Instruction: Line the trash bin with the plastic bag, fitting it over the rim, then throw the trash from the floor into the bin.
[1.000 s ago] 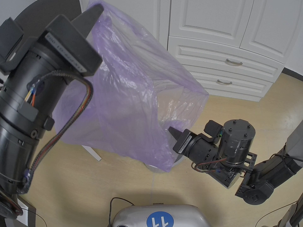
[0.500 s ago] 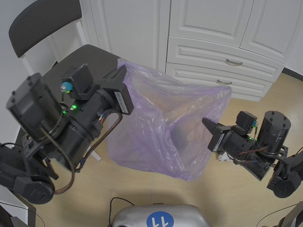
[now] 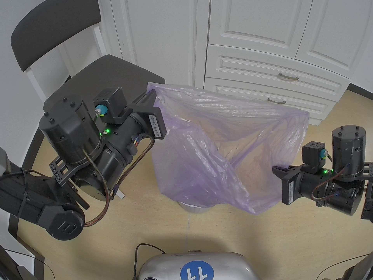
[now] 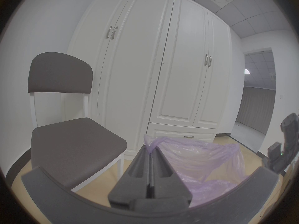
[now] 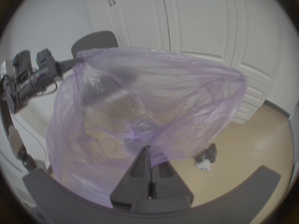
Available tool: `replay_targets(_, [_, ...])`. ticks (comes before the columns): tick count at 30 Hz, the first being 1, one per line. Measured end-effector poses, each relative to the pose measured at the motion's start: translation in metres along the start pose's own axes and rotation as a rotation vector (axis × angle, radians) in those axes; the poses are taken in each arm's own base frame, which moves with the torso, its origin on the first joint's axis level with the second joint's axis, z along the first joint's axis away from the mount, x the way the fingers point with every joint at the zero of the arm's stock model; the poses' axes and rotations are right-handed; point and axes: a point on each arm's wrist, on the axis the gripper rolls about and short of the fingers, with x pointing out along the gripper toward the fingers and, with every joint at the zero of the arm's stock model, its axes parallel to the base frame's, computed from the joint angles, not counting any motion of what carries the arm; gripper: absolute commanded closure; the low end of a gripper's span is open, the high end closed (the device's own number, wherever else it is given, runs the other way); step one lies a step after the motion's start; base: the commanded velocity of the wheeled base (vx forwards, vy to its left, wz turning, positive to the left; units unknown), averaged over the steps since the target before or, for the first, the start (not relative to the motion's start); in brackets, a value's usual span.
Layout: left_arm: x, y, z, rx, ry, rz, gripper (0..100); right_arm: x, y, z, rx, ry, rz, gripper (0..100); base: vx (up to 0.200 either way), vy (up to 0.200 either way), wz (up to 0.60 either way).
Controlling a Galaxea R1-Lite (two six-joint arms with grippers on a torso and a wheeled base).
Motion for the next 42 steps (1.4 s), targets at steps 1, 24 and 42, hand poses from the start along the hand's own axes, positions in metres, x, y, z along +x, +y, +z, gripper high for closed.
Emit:
replay_targets(1, [0.001,0.001,-0.001,0.003,0.002,0.004,100,-0.003,-0.002,0.001,-0.024,0.016,-0.023,100,0.000,0.000,0.00])
replay_targets(24, [0.001,0.041,-0.018,0.156,0.124,0.131,100,-0.003,-0.018,-0.016,-0.125,0.002,-0.278,100,0.000,0.000,0.00])
replay_targets(42, [0.017,0.040,-0.019,0.142,0.095,0.191,100,0.024,-0.012,-0.018,-0.098,-0.054,-0.294,100,0.000,0.000,0.00])
